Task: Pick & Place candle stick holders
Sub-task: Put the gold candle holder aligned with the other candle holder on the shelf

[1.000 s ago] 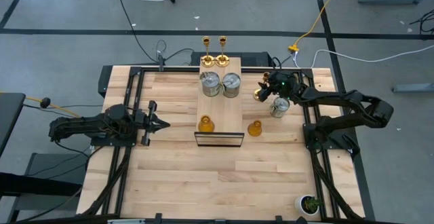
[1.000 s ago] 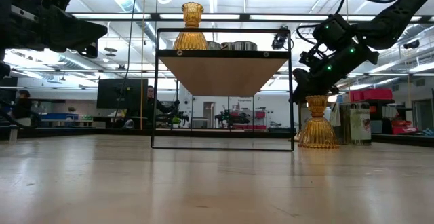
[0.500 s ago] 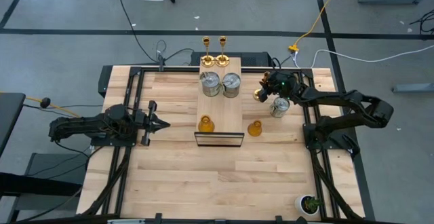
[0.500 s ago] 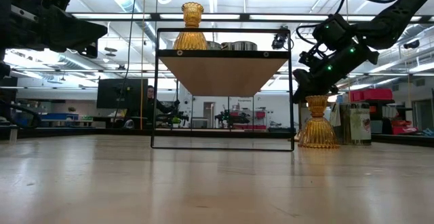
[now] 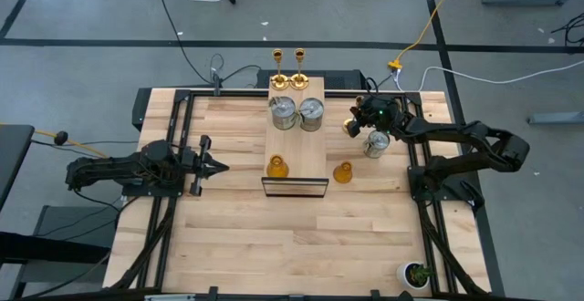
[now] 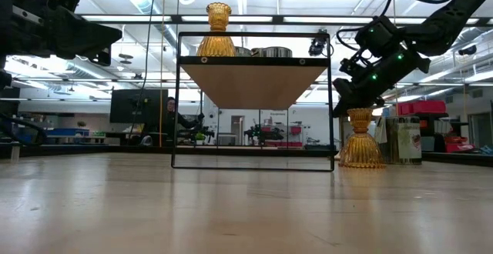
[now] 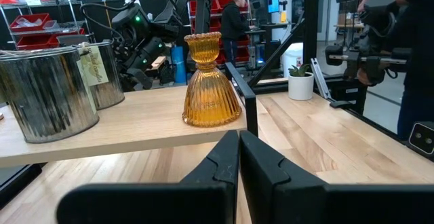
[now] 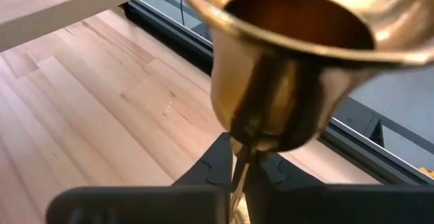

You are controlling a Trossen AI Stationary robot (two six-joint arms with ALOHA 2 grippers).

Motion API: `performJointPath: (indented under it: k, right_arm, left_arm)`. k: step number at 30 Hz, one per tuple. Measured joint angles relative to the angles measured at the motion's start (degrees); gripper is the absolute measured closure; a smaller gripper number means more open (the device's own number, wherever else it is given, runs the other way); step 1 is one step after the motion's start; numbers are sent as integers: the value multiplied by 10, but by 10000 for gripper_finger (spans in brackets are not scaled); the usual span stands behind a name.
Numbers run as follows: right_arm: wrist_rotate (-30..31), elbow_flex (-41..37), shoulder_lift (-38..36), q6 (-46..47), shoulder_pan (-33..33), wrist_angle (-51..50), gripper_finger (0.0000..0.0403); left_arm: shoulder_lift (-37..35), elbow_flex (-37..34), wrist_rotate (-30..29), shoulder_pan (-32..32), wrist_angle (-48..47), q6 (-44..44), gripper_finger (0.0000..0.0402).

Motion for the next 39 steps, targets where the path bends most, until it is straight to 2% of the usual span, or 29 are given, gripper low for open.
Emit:
performJointPath:
  k: [15, 28, 35, 39]
  right_arm:
    - [1, 0, -2, 0, 0, 0, 387]
    - [2, 3, -45, -2, 0, 23, 389]
    - [1, 76, -67, -12, 0, -54, 389]
    - [2, 150, -67, -41, 0, -146, 389]
  left_arm:
    - [0, 0, 0, 0, 0, 0, 383]
    - [0, 0, 0, 0, 0, 0, 383]
    - [0, 0, 0, 0, 0, 0, 383]
    - [0, 0, 0, 0, 0, 0, 383]
